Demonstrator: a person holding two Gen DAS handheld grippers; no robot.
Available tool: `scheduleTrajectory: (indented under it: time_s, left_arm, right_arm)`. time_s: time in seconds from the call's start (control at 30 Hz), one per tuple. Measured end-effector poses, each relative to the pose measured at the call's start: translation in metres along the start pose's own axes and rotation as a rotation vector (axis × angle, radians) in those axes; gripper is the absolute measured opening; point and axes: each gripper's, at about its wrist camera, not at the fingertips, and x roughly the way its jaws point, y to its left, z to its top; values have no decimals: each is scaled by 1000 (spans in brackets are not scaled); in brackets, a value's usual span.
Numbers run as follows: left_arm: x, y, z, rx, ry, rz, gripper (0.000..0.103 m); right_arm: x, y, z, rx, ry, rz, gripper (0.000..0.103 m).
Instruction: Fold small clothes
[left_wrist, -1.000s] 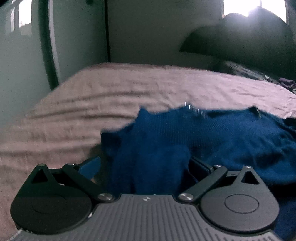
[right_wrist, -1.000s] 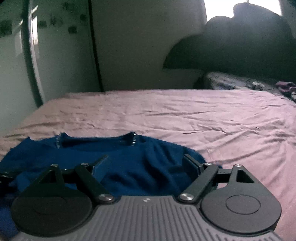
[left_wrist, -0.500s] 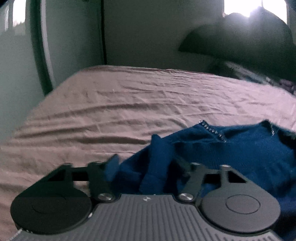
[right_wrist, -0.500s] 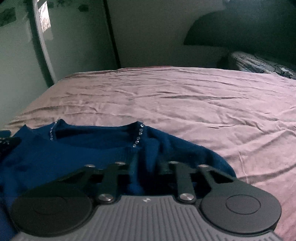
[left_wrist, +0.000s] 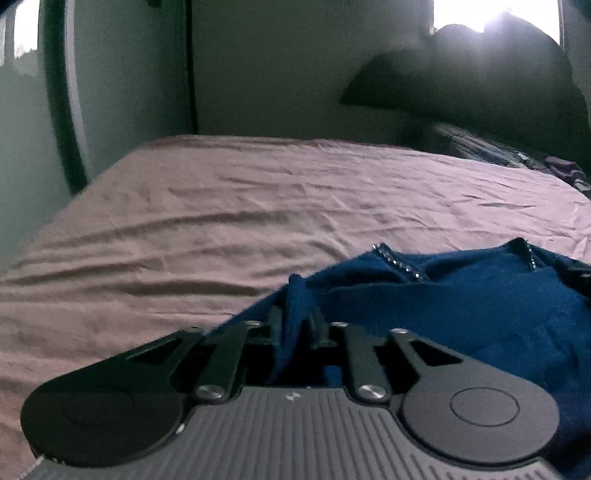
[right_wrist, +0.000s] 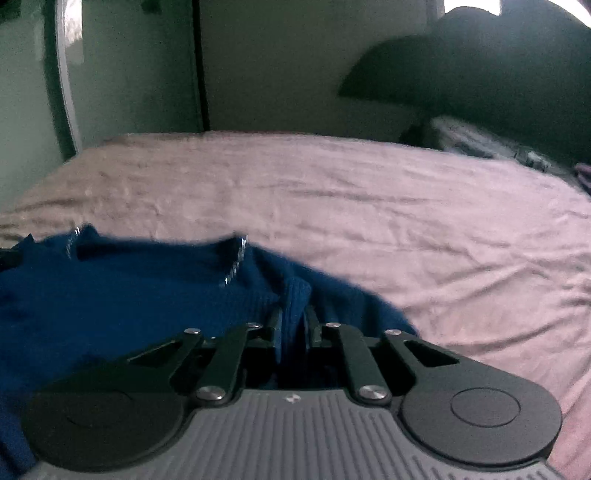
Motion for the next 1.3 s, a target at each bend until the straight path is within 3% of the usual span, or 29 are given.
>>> scheduleTrajectory:
  time_s: [0.1, 0.2, 0.33, 0.47, 0.57, 0.67, 0.73, 0.83, 0.93, 1.1, 1.3]
  left_arm:
    - [-17, -1, -1, 14, -37, 60, 66]
    - [-29, -6, -5, 50, -60, 99, 73]
    - [-41, -13, -16, 31, -38, 107, 75]
    - [-58, -20, -30, 27, -17, 96, 77]
    - [-69, -26, -41, 50, -14, 91, 84]
    - [-69, -31, -53, 76, -2, 77, 85]
    - [-68, -32, -59, 76, 13, 84, 85]
    - [-69, -31, -64, 67, 17, 78, 87]
    - [-71, -31, -65, 66, 20, 81, 88]
    - [-73, -33, -68, 77, 20, 92, 91]
    - [-73, -29, -67, 70, 26, 88, 94]
  right_arm:
    - [-29, 11, 0, -19, -96, -81, 49]
    - [-61, 31, -6, -95, -163, -33, 52]
    - [-61, 53, -20, -163, -81, 55, 53]
    - [-52, 49, -30, -61, 5, 55, 53]
    - [-70, 47, -36, -2, -23, 105, 55]
    - [-73, 54, -45, -53, -7, 82, 74]
    - [-69, 55, -54, -97, 31, 29, 75]
    - [-81, 54, -57, -41, 10, 8, 76]
    - [-93, 65, -59, -77, -30, 4, 76]
    - [-85, 71, -69, -119, 32, 0, 77]
    - [-110, 82, -66, -139, -44, -15, 78]
